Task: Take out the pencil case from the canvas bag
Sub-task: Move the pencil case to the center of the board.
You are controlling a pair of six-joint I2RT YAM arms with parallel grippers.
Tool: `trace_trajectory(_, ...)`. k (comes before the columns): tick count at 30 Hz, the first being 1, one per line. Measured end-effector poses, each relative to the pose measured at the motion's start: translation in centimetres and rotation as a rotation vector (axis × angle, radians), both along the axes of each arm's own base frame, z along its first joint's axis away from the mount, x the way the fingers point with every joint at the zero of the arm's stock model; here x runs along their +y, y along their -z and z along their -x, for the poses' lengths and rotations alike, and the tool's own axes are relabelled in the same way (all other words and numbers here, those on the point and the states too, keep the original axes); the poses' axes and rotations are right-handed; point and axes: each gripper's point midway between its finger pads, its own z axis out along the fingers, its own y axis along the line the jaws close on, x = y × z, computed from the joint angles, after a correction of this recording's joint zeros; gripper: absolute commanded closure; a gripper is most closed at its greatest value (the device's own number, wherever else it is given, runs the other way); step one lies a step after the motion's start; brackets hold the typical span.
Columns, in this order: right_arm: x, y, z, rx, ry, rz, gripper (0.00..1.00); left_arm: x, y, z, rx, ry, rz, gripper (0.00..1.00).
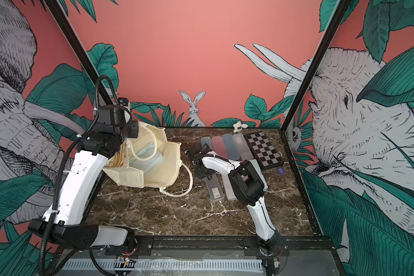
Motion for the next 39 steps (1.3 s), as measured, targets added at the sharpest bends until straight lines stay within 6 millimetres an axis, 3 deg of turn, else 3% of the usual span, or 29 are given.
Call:
trace_trajectory(13, -2.4, 0.2, 1.2, -0.003, 0.032, 0.068, 0.52, -0.7, 0.2, -0.1, 0.004, 0.03, 0.029, 1.0)
trace_trajectory(22, -3.0, -0.5, 1.2, -0.015, 0.058, 0.073, 0.5, -1.9, 2.0, -0.2, 0.047, 0.089, 0.054, 1.0)
trace_trajectory(26, -3.1, -2.6, 1.5, -0.076, 0.073, 0.0, 0.48, -3.0, 3.9, -0.4, 0.066, 0.141, 0.086, 1.0)
trace_trajectory(30, -2.9, -6.2, 1.8, -0.19, 0.082, -0.151, 0.48, -3.8, 5.0, 0.6, 0.031, 0.186, 0.14, 1.0)
trace_trajectory(35, -1.2, -9.5, 2.3, -0.296, 0.065, -0.403, 0.52, -3.9, 5.1, 2.8, -0.042, 0.209, 0.191, 1.0)
trace_trajectory(39, 1.4, -11.2, 3.3, -0.327, 0.04, -0.664, 0.57, -3.7, 5.3, 3.7, -0.077, 0.203, 0.219, 1.0)
